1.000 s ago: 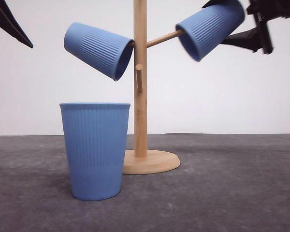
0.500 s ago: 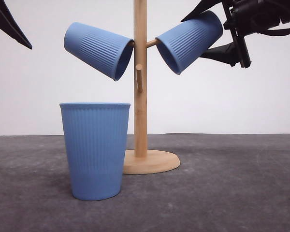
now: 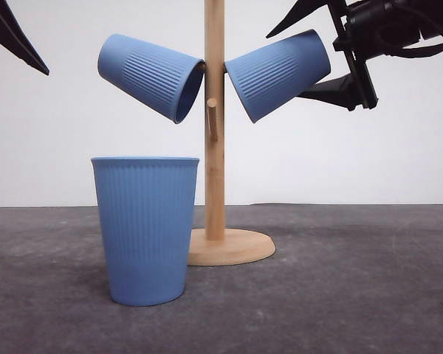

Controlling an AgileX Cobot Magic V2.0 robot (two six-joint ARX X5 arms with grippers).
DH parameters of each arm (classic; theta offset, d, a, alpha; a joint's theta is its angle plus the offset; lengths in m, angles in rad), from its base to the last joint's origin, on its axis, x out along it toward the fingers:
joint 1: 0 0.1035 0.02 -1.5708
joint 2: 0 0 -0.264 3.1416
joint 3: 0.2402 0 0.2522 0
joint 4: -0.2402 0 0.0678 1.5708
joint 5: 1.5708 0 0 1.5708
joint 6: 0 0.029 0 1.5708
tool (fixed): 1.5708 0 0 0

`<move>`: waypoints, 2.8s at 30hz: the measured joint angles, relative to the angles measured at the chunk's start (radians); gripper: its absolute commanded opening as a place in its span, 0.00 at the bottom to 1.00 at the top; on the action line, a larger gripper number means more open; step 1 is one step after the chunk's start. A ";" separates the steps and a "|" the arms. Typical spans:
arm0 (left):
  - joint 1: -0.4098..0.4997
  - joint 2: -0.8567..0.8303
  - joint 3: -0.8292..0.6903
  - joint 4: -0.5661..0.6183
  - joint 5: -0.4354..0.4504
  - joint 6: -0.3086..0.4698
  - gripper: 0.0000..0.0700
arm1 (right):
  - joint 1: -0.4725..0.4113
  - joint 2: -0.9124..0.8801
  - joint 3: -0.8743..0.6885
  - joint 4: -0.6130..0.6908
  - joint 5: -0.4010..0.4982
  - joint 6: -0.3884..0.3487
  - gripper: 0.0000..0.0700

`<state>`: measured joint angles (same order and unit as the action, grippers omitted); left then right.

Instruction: Place three cups

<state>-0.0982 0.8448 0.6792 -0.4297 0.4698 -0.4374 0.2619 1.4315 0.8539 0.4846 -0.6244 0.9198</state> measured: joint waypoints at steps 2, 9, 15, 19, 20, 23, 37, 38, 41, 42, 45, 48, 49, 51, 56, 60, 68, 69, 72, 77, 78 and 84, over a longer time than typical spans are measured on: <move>0.000 0.000 0.000 0.000 0.000 0.000 0.78 | 0.000 0.000 0.000 0.000 -0.004 -0.002 0.89; 0.000 0.000 0.000 0.000 0.000 0.000 0.78 | 0.000 -0.035 0.000 -0.081 -0.033 -0.051 0.89; 0.000 0.000 0.000 0.000 0.000 0.000 0.78 | 0.000 -0.137 0.000 -0.264 -0.030 -0.161 0.89; 0.000 0.000 0.000 0.000 0.006 -0.001 0.78 | 0.000 -0.185 -0.020 -0.346 -0.030 -0.217 0.89; 0.000 0.000 0.000 0.000 0.013 -0.001 0.78 | 0.000 -0.202 -0.035 -0.350 -0.028 -0.223 0.89; 0.000 0.000 0.000 -0.002 0.051 -0.001 0.78 | -0.001 -0.254 -0.083 -0.368 -0.022 -0.236 0.89; -0.144 0.036 0.117 -0.186 -0.006 -0.011 0.78 | -0.002 -0.461 -0.204 -0.681 0.009 -0.394 0.88; -0.166 0.050 0.123 -0.197 -0.021 -0.012 0.78 | -0.002 -0.470 -0.204 -0.692 0.015 -0.403 0.88; -0.231 0.097 0.137 -0.226 -0.061 -0.016 0.78 | -0.002 -0.494 -0.204 -0.723 0.022 -0.424 0.88; -0.255 0.116 0.141 -0.231 -0.076 -0.020 0.78 | -0.002 -0.501 -0.204 -0.734 0.023 -0.431 0.88; -0.326 0.178 0.166 -0.241 -0.132 -0.024 0.78 | -0.002 -0.523 -0.204 -0.772 0.028 -0.454 0.88; -0.387 0.246 0.190 -0.238 -0.186 -0.031 0.78 | -0.002 -0.539 -0.204 -0.814 0.047 -0.477 0.88; -0.402 0.269 0.196 -0.236 -0.203 -0.035 0.78 | -0.002 -0.544 -0.204 -0.826 0.052 -0.484 0.88; -0.430 0.323 0.206 -0.233 -0.233 -0.041 0.78 | -0.002 -0.556 -0.204 -0.852 0.060 -0.500 0.88; -0.472 0.456 0.236 -0.239 -0.263 -0.050 0.77 | -0.002 -0.592 -0.204 -0.909 0.077 -0.533 0.88; -0.489 0.538 0.264 -0.239 -0.276 -0.050 0.59 | -0.002 -0.629 -0.204 -0.971 0.082 -0.563 0.89; -0.510 0.588 0.280 -0.247 -0.269 -0.047 0.01 | -0.001 -0.729 -0.204 -1.172 0.111 -0.726 0.89; -0.512 0.588 0.288 -0.260 -0.255 -0.046 0.01 | 0.000 -0.741 -0.204 -1.191 0.108 -0.759 0.89; -0.521 0.587 0.336 -0.324 -0.186 -0.029 0.01 | 0.020 -0.768 -0.204 -1.228 0.056 -0.865 0.89; -0.553 0.587 0.444 -0.399 -0.002 0.003 0.01 | 0.086 -0.819 -0.204 -1.202 -0.039 -0.971 0.89; -0.562 0.587 0.466 -0.407 0.034 0.006 0.01 | 0.100 -0.827 -0.204 -1.198 -0.052 -0.981 0.90; -0.628 0.587 0.569 -0.408 0.142 0.008 0.01 | 0.174 -0.831 -0.204 -1.162 -0.114 -1.003 0.91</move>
<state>-0.7259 1.4323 1.2487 -0.8375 0.6114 -0.4294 0.4363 0.6004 0.6502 -0.6774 -0.7385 -0.0830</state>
